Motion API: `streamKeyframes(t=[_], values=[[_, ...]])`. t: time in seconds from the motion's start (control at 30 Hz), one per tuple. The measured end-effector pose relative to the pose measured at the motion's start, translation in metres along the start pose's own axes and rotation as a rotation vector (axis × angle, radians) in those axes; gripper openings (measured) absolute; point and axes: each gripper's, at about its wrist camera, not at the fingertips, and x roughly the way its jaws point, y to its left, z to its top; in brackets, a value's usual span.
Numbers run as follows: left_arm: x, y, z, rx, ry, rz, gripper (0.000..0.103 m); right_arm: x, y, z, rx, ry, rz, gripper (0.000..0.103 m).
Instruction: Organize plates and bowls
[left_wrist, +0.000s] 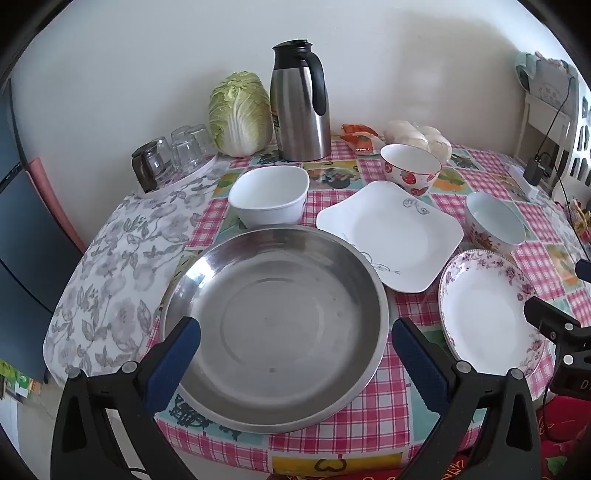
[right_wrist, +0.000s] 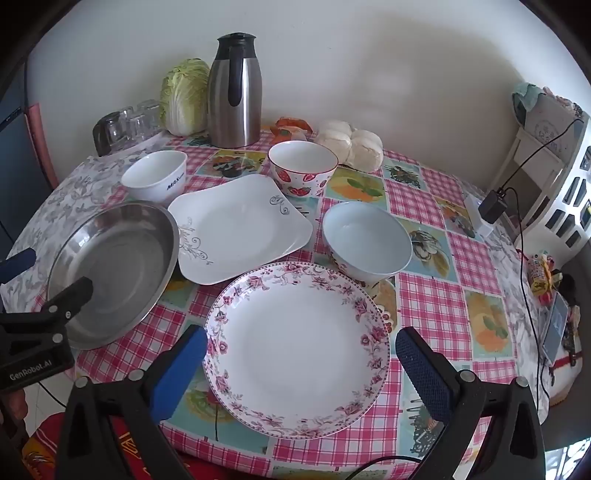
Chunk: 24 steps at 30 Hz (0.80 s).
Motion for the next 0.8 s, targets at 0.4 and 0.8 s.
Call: streamKeyframes(t=[0.4,0.8], values=[[0.002,0.0008,-0.0007,0.015,0.017,-0.017,0.103,-0.0001,0.0004,0.0005,0.004,0.002,0.008,0.103],[0.0007,-0.0055,-0.0006,0.045,0.012,-0.004,0.103,-0.0005,0.0012,0.0005,0.005,-0.002,0.012,0.103]])
